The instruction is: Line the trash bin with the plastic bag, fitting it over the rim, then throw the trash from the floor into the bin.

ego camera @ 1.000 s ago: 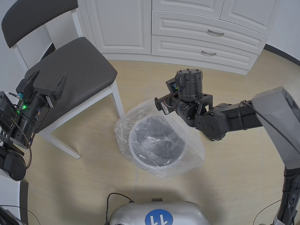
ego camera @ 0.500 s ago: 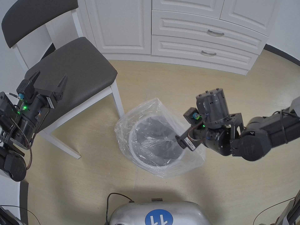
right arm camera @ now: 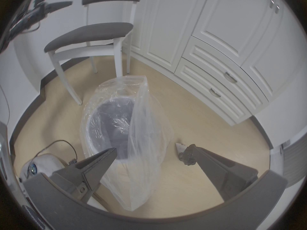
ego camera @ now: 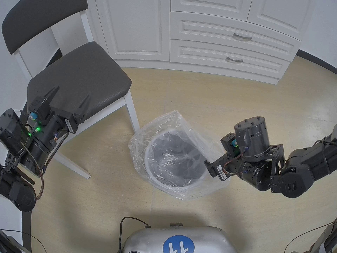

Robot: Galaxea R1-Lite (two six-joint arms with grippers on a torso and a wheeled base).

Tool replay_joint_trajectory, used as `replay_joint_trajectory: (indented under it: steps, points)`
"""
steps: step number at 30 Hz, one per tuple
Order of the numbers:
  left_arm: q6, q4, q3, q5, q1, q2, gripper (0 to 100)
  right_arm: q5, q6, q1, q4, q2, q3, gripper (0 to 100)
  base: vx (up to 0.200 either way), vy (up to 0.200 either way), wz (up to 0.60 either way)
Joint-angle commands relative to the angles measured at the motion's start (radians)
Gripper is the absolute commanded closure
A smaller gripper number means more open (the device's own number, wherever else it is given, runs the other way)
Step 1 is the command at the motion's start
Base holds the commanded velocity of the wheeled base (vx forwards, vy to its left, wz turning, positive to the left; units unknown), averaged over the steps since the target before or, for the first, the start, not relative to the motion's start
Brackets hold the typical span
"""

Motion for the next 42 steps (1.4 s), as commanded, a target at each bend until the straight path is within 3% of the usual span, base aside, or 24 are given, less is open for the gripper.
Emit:
replay_joint_trajectory:
  steps: [1,9,15,16,19,22,25,35,42]
  points:
    - [-0.004,0.0,0.024,-0.002,-0.06,0.024,0,0.002,0.051,0.004,-0.045,0.083,0.015,0,0.0,0.0,0.0]
    - [-0.002,0.0,0.052,-0.001,-0.088,0.038,0,0.004,0.082,0.01,-0.196,0.123,0.073,0,0.0,0.0,0.0]
    - [0.006,0.0,0.055,0.004,-0.151,0.026,0,0.002,0.085,0.015,-0.358,0.178,0.167,0,0.0,0.0,0.0]
    - [0.006,0.0,0.056,0.005,-0.152,0.029,0,0.002,0.087,0.012,-0.384,0.195,0.168,100,0.0,0.0,0.0]
    - [0.006,0.0,0.056,0.005,-0.154,0.031,0,0.002,0.09,0.007,-0.461,0.223,0.171,100,0.0,0.0,0.0]
    - [0.006,0.0,0.047,0.004,-0.154,0.041,0,0.002,0.099,0.006,-0.656,0.267,0.21,100,0.0,0.0,0.0]
    - [0.007,0.0,0.044,0.002,-0.154,0.063,0,0.002,0.094,-0.008,-0.727,0.286,0.211,100,0.0,0.0,0.0]
    - [0.007,0.0,0.001,0.007,-0.167,0.152,0,0.004,0.102,-0.092,-0.751,0.356,0.115,100,0.0,0.0,0.0]
    - [0.007,0.0,-0.019,0.007,-0.166,0.17,0,0.002,0.099,-0.152,-0.86,0.51,-0.033,100,0.0,0.0,0.0]
